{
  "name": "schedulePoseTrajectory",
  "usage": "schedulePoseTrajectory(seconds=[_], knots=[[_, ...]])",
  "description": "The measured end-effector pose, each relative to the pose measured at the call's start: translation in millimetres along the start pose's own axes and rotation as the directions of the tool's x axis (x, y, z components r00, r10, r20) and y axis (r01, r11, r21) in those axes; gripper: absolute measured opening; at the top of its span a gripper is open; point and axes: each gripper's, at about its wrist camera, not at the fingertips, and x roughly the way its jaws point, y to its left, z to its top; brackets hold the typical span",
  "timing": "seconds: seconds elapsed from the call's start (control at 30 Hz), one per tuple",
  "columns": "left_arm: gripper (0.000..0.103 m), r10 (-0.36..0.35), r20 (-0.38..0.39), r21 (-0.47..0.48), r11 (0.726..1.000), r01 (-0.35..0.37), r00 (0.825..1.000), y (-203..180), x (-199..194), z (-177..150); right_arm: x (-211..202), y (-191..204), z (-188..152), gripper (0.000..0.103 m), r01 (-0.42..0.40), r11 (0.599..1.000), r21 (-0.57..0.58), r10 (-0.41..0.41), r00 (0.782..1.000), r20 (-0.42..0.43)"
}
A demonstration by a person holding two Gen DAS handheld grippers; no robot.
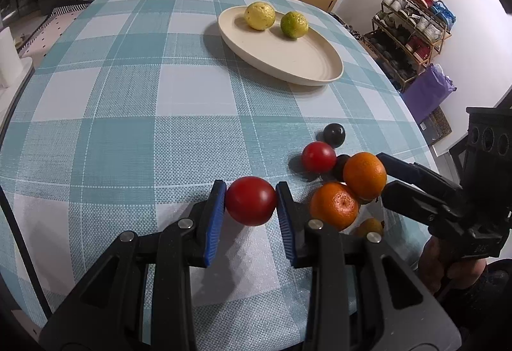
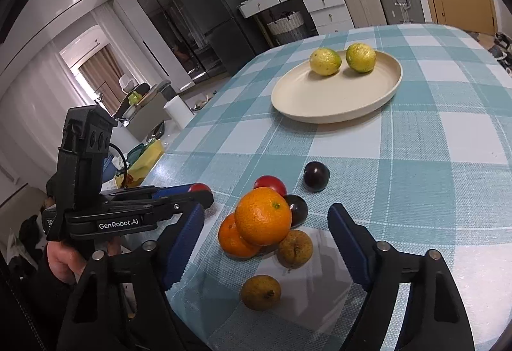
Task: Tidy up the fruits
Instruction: 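Close the left tool on a red tomato while the right tool grasps an orange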
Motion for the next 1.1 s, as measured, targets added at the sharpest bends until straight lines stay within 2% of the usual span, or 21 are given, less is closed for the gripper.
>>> schedulePoseTrajectory(seconds=[0.27,0.37,0.4,0.43,0.5,0.77,1.1], knots=[[0.029,-0.002,-0.011,0.002,1.0,0.002,1.0,-1,5,1,7,-2,-1,0.07,-0.034,0.999,0.021,0.035,0.999,-0.026],[0.029,-0.002,-0.015,0.008,1.0,0.002,1.0,-2,6,1,11,-4,-1,0.059,-0.051,0.998,0.047,0.053,0.998,-0.044],[0.029,-0.001,-0.015,0.009,1.0,0.002,1.0,-3,6,1,10,-4,-1,0.05,-0.047,0.998,0.046,0.049,0.998,-0.044],[0.029,-0.001,-0.015,0.009,1.0,0.001,1.0,-3,6,1,11,-4,-1,0.046,-0.043,0.998,0.043,0.045,0.998,-0.047],[0.029,0.001,-0.014,0.008,1.0,-0.001,1.0,-3,6,1,11,-5,-1,0.042,-0.048,0.998,0.043,0.05,0.998,-0.05],[0.029,0.002,-0.013,0.002,1.0,-0.002,1.0,-2,6,4,10,-2,-2,0.039,-0.032,0.999,0.016,0.033,0.999,-0.038],[0.029,0.002,-0.007,-0.015,1.0,-0.002,1.0,1,6,9,0,-12,1,0.039,-0.061,0.996,0.064,0.061,0.998,0.005]])
